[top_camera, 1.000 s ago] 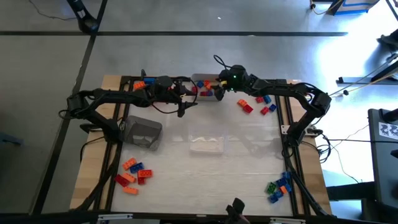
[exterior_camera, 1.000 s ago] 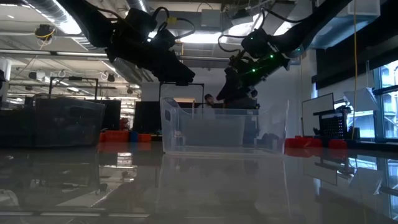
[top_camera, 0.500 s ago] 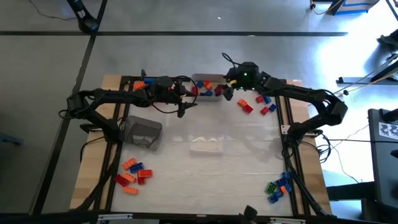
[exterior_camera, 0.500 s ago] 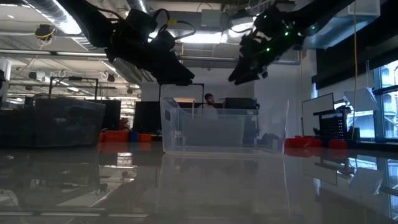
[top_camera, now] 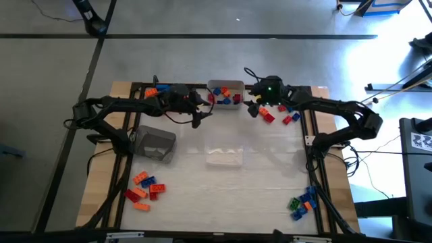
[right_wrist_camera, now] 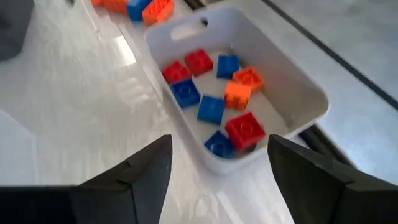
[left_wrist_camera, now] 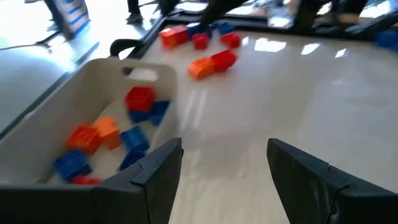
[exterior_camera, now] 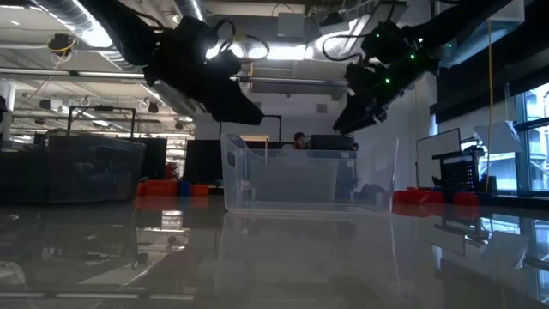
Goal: Sort blocks by size
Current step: Put the big orange game piece into the transparent bin
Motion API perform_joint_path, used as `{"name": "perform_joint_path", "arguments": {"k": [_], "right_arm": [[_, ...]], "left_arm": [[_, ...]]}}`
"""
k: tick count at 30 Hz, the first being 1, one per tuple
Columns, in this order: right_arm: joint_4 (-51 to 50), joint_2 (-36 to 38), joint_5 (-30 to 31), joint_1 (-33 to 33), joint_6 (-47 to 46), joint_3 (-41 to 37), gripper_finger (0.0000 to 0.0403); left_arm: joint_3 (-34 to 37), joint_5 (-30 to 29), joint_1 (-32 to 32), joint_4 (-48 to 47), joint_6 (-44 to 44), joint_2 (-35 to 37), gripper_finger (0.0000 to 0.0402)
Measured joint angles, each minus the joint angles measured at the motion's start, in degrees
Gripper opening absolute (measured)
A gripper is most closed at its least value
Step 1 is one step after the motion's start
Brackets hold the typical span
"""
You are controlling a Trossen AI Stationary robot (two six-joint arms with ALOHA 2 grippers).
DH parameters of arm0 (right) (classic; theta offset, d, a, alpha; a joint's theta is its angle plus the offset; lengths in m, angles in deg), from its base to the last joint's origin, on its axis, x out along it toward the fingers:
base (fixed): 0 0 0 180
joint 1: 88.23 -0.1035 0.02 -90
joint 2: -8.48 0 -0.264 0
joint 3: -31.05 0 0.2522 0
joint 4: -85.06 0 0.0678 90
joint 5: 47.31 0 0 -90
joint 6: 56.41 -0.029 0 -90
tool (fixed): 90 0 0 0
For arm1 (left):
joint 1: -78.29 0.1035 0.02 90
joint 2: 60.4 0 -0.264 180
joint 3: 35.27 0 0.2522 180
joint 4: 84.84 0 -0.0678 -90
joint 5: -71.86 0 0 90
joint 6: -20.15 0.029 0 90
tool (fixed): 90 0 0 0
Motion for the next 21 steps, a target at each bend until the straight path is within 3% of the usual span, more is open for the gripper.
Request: {"name": "perform_joint_path", "arguments": {"k": [10,21], "right_arm": [[0.18,0.61,0.42,-0.02,-1.38,-4.12,0.0261],[0.39,0.61,-0.03,0.00,-0.89,-4.69,0.0261]], "left_arm": [[-7.83,-20.50,3.58,-23.53,1.87,4.59,0.0223],[-8.62,-21.75,14.46,-29.03,-9.11,0.62,0.0223]]}}
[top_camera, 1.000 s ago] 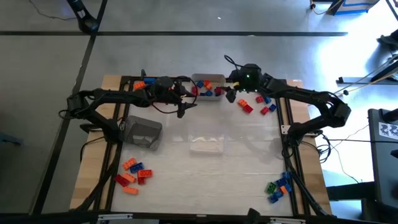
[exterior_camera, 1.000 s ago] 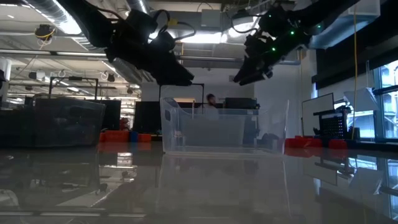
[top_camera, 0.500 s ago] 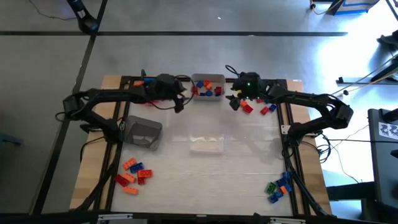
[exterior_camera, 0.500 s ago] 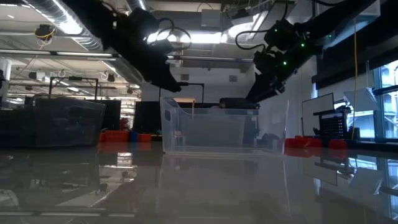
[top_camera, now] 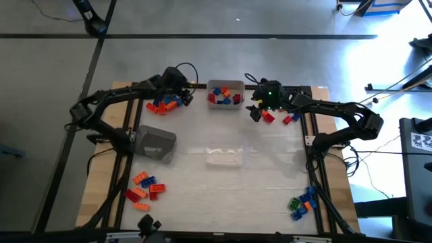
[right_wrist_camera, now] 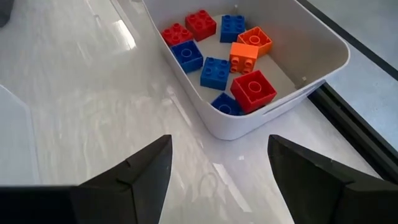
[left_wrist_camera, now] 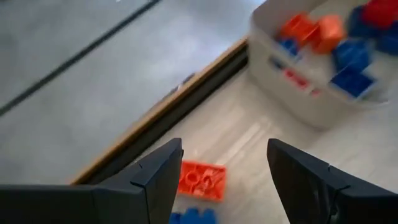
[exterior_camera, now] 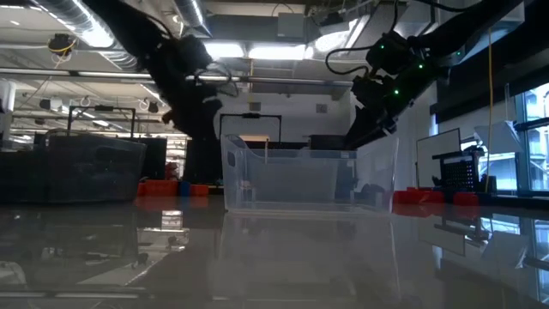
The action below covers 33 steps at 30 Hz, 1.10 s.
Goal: Sort blocks by size
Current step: Put the big orange game piece into the transparent bin
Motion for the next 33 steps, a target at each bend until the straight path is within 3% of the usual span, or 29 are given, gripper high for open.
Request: {"name": "perform_joint_path", "arguments": {"k": [21,26,33], "right_arm": [[1.41,0.00,-0.05,-0.01,-0.03,0.00,0.0261],[0.97,0.00,-0.06,-0.02,-0.07,0.00,0.0261],[0.35,0.00,-0.06,-0.01,-0.10,0.01,0.0261]], "left_arm": [[-3.02,2.32,4.84,-2.67,0.81,-16.16,0.0223],[-3.08,5.93,3.54,-2.81,1.80,-16.55,0.0223],[-3.10,6.29,-1.71,-5.56,6.74,-16.28,0.0223]]}}
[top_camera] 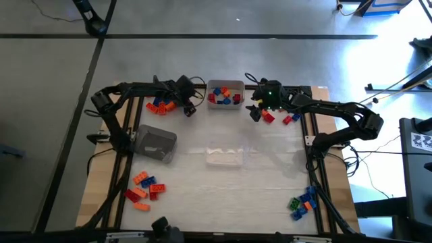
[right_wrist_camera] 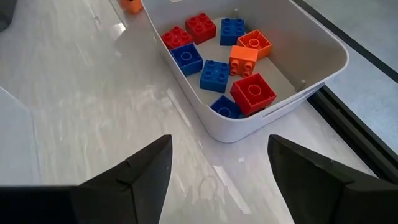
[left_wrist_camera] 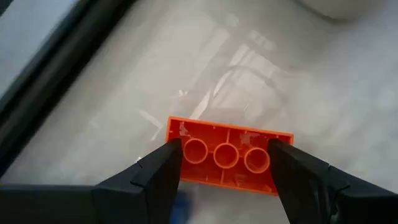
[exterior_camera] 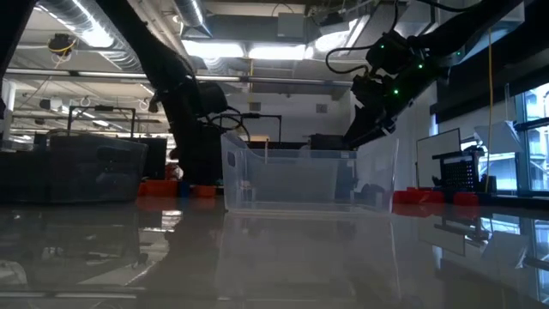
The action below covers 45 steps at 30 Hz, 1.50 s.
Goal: Sort blocks by size
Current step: Put the big orange game piece into the transparent bin
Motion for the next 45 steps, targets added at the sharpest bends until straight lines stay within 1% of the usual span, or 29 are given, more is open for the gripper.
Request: {"name": "perform_joint_path", "arguments": {"k": [2,6,10,13,17,21,24,27,30,34,37,43,45], "right_arm": [[-0.12,0.00,0.00,0.00,0.00,0.02,0.0261],[-0.21,0.00,0.00,-0.01,0.00,0.02,0.0261],[-0.22,0.00,0.00,-0.01,0.00,0.02,0.0261],[-0.25,0.00,0.00,0.01,0.00,0.02,0.0261],[-0.25,0.00,0.00,-0.01,-0.02,0.02,0.0261],[-0.25,0.00,-0.01,-0.01,-0.01,0.02,0.0261],[-0.28,0.00,-0.02,-0.01,-0.01,0.02,0.0261],[-0.28,0.00,0.00,0.01,0.13,0.02,0.0261],[-0.28,0.00,0.00,-0.01,0.15,0.02,0.0261],[-0.28,0.00,0.00,0.00,0.17,0.02,0.0261],[-0.28,0.00,-0.02,-0.01,0.15,0.02,0.0261],[-0.25,0.00,-0.02,-0.01,0.15,0.02,0.0261],[-0.25,0.00,-0.02,-0.01,0.15,0.02,0.0261]], "left_arm": [[-0.09,0.06,-1.98,-1.32,1.55,0.09,0.0223],[0.05,0.14,-5.46,-2.68,1.65,1.25,0.0223],[0.30,-0.47,-8.12,-3.37,1.58,5.51,0.0223],[0.19,-2.01,-9.33,-4.40,-0.40,9.69,0.0223],[0.19,-3.32,-9.35,-5.23,-9.87,13.28,0.0223],[0.34,-3.34,-9.10,-5.53,-20.59,13.67,0.0223],[0.61,-3.31,-9.11,-5.55,-24.43,12.90,0.0223],[0.72,-3.95,-8.88,-5.05,-26.19,12.08,0.0223],[0.69,-4.13,-8.82,-5.22,-25.86,11.53,0.0223],[0.69,-4.10,-9.02,-5.18,-19.60,10.23,0.0223],[0.69,-4.09,-9.05,-4.90,-17.87,10.05,0.0223],[-0.20,-3.99,-11.33,-3.37,-15.76,12.65,0.0223],[-0.52,-2.78,-12.84,-1.88,-14.59,13.65,0.0223]]}}
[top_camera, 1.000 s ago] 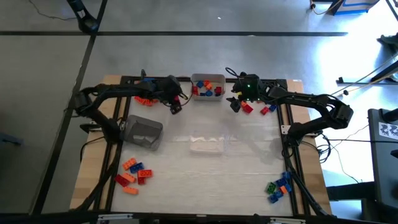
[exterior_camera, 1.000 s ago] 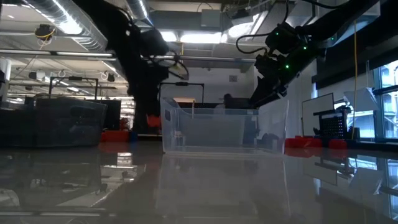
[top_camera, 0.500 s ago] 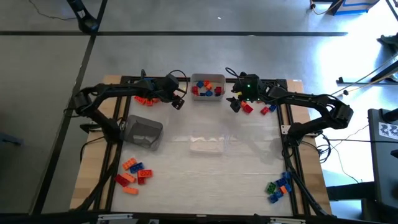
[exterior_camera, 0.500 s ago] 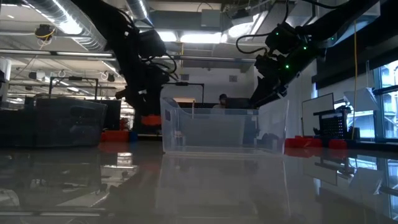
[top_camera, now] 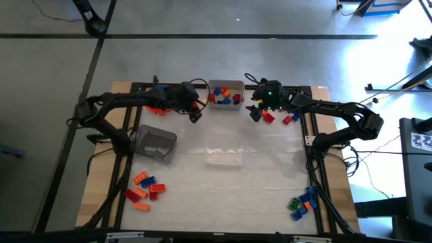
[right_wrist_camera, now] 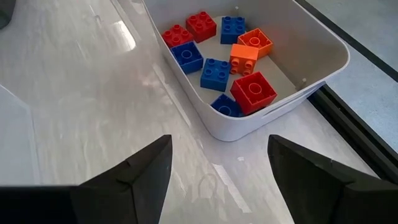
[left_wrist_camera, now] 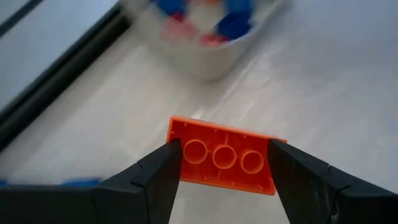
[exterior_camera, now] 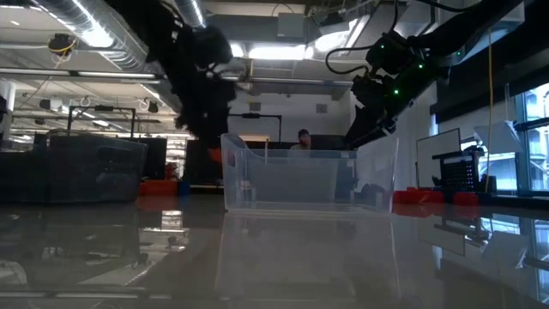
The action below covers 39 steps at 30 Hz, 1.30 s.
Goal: Sort blocks by size
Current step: Put the big orange game piece into the transparent bin
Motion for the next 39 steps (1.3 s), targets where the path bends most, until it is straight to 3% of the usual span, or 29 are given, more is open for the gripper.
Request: {"name": "perform_joint_path", "arguments": {"k": [7,17,28,32,36,39], "right_arm": [[0.02,0.00,0.02,0.00,-0.11,0.02,0.0261],[0.02,0.00,0.01,0.00,-0.15,0.02,0.0261],[0.02,0.00,0.01,0.02,-0.15,0.04,0.0261],[-0.02,0.00,0.00,0.02,-0.15,0.04,0.0261],[0.00,0.00,0.00,0.02,-0.17,0.04,0.0261],[-0.04,0.00,-0.01,0.00,-0.42,0.04,0.0261]], "left_arm": [[-0.12,7.01,-6.68,9.59,5.63,1.08,0.0223],[-0.14,9.43,-14.27,13.89,15.38,0.33,0.0223],[0.03,12.46,-17.10,18.97,34.31,-1.08,0.0223],[0.03,19.41,-17.99,18.98,34.15,-1.08,0.0223],[0.03,21.65,-19.17,18.50,32.76,-1.95,0.0218],[0.03,23.55,-19.69,19.20,31.16,-3.29,0.0193]]}}
